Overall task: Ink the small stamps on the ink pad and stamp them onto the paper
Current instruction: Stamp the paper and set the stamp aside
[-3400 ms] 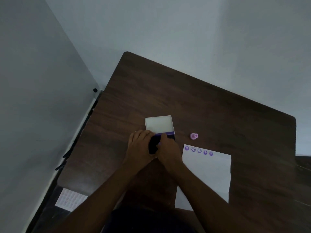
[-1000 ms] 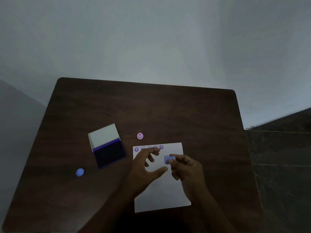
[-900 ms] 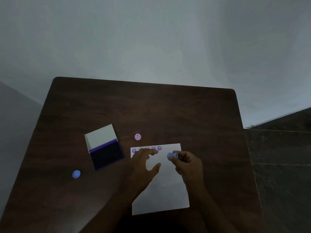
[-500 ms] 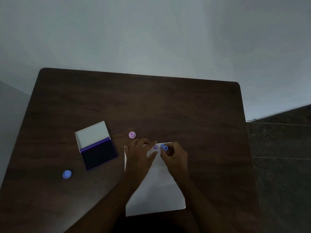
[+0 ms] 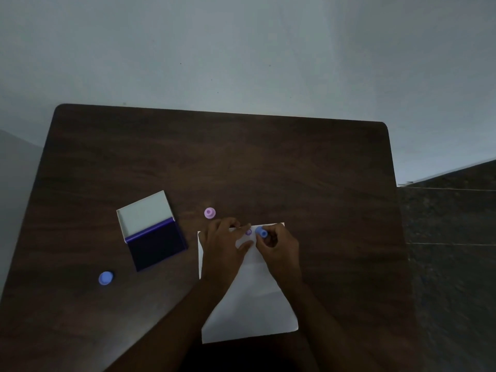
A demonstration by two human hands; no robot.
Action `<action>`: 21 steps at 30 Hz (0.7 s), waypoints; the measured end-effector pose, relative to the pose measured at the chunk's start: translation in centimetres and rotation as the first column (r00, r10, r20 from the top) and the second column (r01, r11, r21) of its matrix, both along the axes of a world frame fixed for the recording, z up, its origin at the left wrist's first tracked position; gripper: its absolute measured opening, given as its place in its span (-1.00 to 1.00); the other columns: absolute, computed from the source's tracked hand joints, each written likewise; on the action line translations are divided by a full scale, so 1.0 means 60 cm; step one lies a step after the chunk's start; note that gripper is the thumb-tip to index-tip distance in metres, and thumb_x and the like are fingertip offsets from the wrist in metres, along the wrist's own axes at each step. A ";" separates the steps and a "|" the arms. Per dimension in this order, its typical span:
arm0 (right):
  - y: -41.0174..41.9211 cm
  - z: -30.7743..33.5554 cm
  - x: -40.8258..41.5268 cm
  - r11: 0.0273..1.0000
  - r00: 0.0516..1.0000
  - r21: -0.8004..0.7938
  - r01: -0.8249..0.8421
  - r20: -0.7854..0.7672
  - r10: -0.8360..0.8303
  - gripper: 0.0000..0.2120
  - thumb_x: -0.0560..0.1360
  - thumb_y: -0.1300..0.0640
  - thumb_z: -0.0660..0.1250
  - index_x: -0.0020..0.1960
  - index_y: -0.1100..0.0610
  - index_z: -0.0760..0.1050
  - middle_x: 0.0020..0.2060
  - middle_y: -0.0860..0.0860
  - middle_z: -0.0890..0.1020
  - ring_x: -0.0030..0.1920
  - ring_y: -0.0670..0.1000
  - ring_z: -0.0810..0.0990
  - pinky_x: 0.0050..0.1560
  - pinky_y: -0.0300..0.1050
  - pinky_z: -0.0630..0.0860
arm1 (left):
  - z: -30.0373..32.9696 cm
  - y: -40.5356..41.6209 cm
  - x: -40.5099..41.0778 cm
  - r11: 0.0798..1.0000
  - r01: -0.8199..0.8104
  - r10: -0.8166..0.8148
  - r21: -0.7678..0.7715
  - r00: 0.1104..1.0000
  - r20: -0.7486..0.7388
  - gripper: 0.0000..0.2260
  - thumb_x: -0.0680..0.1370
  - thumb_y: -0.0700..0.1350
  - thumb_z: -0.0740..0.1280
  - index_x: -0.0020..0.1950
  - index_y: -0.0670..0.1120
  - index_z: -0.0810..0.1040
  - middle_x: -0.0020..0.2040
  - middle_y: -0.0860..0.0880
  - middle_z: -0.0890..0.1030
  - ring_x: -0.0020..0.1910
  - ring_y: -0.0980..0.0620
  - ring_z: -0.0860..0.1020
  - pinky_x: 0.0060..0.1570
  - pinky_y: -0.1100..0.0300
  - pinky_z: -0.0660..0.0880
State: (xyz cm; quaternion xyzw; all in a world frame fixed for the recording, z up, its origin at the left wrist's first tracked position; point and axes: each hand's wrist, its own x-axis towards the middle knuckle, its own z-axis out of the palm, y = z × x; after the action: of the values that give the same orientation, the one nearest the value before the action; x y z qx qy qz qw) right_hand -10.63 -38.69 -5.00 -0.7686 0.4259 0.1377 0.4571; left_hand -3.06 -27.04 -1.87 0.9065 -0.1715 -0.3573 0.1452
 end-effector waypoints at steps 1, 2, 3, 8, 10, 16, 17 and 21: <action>0.001 0.002 0.000 1.000 1.000 -0.008 -0.001 0.018 0.001 -0.66 0.43 0.06 0.43 0.16 0.12 0.48 0.09 0.05 0.59 -0.06 -0.16 0.44 -0.01 -0.37 0.31 | 0.000 -0.001 0.001 1.000 0.002 -0.002 0.001 1.000 0.007 -0.52 0.56 0.15 0.24 0.43 0.04 0.29 0.44 0.00 0.30 0.42 0.00 0.24 0.45 0.06 0.09; 0.001 0.004 0.000 1.000 0.999 -0.019 -0.006 0.032 0.006 -0.68 0.43 0.08 0.43 0.14 0.12 0.49 0.08 0.06 0.60 -0.08 -0.17 0.43 -0.06 -0.45 0.29 | -0.001 -0.001 0.003 1.000 0.006 -0.006 0.008 1.000 0.010 -0.52 0.55 0.16 0.24 0.43 0.04 0.29 0.45 0.00 0.30 0.42 0.00 0.24 0.45 0.06 0.09; 0.001 0.006 0.001 0.999 0.999 -0.033 -0.011 0.039 0.012 -0.69 0.44 0.08 0.43 0.14 0.13 0.49 0.07 0.06 0.60 -0.10 -0.18 0.43 -0.10 -0.49 0.29 | -0.003 -0.001 0.004 1.000 0.015 -0.015 0.023 1.000 0.014 -0.51 0.55 0.17 0.24 0.44 0.04 0.29 0.45 0.00 0.30 0.42 0.00 0.24 0.45 0.05 0.10; 0.003 0.017 0.006 0.999 0.999 -0.007 -0.054 -0.008 0.054 -0.69 0.49 0.13 0.37 0.20 0.19 0.46 0.13 0.11 0.58 0.04 -0.08 0.50 0.09 -0.30 0.35 | -0.010 0.000 -0.002 0.999 -0.043 0.044 -0.010 0.991 0.130 -0.57 0.51 0.19 0.30 0.32 0.06 0.42 0.34 0.03 0.43 0.33 0.02 0.34 0.40 0.02 0.18; 0.005 0.022 0.010 0.999 0.999 -0.002 -0.039 0.018 0.039 -0.72 0.50 0.13 0.35 0.19 0.17 0.47 0.12 0.11 0.58 0.08 -0.03 0.53 0.17 -0.18 0.41 | -0.014 0.000 -0.003 0.996 -0.080 0.083 -0.036 0.991 0.105 -0.56 0.49 0.18 0.33 0.30 0.02 0.43 0.31 0.00 0.46 0.31 0.00 0.37 0.38 0.02 0.21; 0.008 0.021 0.018 0.996 0.994 -0.022 -0.086 -0.068 0.084 -0.63 0.50 0.08 0.34 0.26 0.17 0.41 0.21 0.11 0.53 0.20 0.03 0.48 0.26 -0.15 0.33 | -0.022 0.007 -0.005 0.995 -0.060 0.065 -0.077 0.996 0.068 -0.54 0.52 0.12 0.32 0.36 -0.01 0.37 0.38 -0.04 0.39 0.36 -0.02 0.31 0.41 0.00 0.16; 0.007 0.022 0.024 0.993 0.991 -0.026 -0.111 -0.083 0.109 -0.62 0.49 0.07 0.35 0.27 0.16 0.41 0.21 0.11 0.53 0.20 0.04 0.48 0.28 -0.12 0.33 | -0.022 0.009 -0.005 0.995 -0.053 0.058 -0.079 0.996 0.067 -0.54 0.53 0.11 0.31 0.37 -0.01 0.36 0.39 -0.04 0.37 0.38 -0.02 0.30 0.42 0.00 0.14; 0.003 0.026 0.045 0.933 0.908 -0.064 -0.353 -0.264 0.325 -0.49 0.46 0.05 0.39 0.34 0.17 0.34 0.30 0.13 0.47 0.30 0.09 0.42 0.34 -0.01 0.29 | -0.018 0.012 -0.003 1.000 0.004 0.000 -0.030 0.994 0.111 -0.53 0.54 0.13 0.28 0.40 0.03 0.33 0.42 0.01 0.33 0.40 0.02 0.26 0.43 0.05 0.10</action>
State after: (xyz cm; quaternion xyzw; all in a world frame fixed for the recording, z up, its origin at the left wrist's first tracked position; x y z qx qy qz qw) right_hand -7.94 -38.52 -3.44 -0.8316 0.3466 0.2867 0.3257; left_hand -3.26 -26.32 -2.94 0.9225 -0.1856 -0.3041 0.1487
